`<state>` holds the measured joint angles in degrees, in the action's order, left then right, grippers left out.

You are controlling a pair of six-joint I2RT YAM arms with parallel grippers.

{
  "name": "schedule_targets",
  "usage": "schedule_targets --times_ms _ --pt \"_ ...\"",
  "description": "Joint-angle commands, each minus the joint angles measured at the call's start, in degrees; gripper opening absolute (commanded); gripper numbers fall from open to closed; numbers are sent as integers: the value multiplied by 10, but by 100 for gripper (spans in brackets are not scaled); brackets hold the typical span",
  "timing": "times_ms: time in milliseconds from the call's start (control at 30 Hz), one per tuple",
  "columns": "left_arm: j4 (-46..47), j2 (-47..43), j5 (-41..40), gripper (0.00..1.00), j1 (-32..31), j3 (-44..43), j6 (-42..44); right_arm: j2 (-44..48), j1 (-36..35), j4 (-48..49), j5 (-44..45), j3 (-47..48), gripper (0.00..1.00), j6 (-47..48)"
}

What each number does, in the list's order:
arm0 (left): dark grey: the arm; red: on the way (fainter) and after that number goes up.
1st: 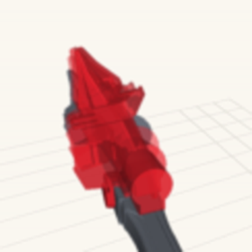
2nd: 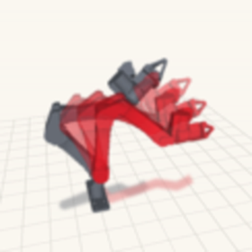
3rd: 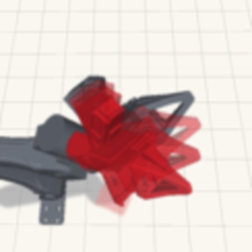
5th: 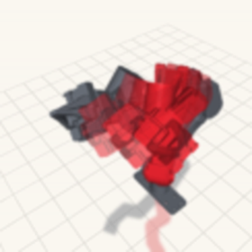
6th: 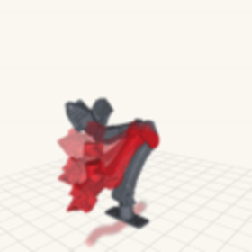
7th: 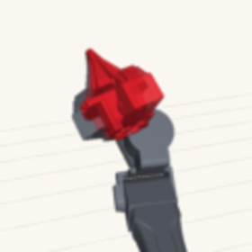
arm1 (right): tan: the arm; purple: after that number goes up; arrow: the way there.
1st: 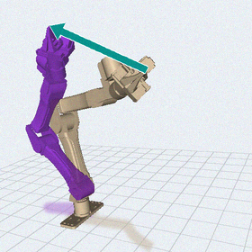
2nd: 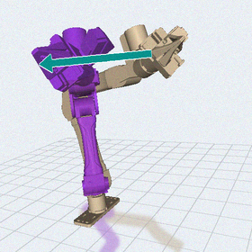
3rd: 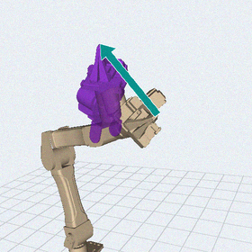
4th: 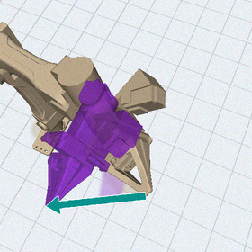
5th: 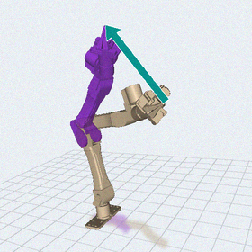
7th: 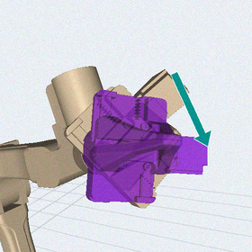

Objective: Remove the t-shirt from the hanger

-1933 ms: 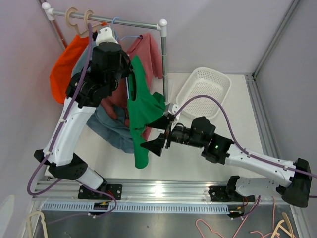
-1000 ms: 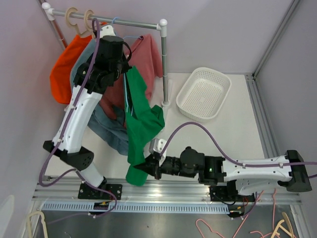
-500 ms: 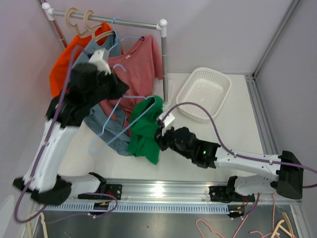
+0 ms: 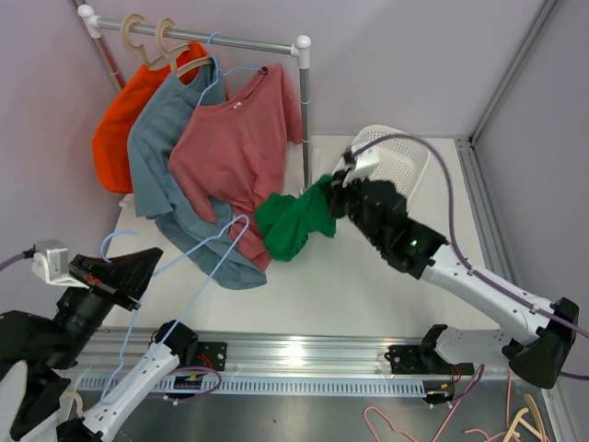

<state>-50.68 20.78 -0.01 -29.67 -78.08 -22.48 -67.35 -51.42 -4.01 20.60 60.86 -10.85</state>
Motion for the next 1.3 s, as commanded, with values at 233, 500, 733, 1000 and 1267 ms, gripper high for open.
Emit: schedule_targets --times_ms 233,500,733,1000,1267 --pt "35 0 -75 1 -1 121 -40 -144 207 169 -137 425 0 114" --pt "51 22 -74 1 -1 130 -44 -325 313 175 -196 645 0 24" --pt "57 35 -90 1 -1 130 -35 -434 373 143 -232 762 0 -38" --pt "86 50 -96 1 -2 142 -35 -367 385 130 -186 600 0 1" --pt "95 159 -84 0 0 80 -22 -282 367 14 -93 366 0 -18"
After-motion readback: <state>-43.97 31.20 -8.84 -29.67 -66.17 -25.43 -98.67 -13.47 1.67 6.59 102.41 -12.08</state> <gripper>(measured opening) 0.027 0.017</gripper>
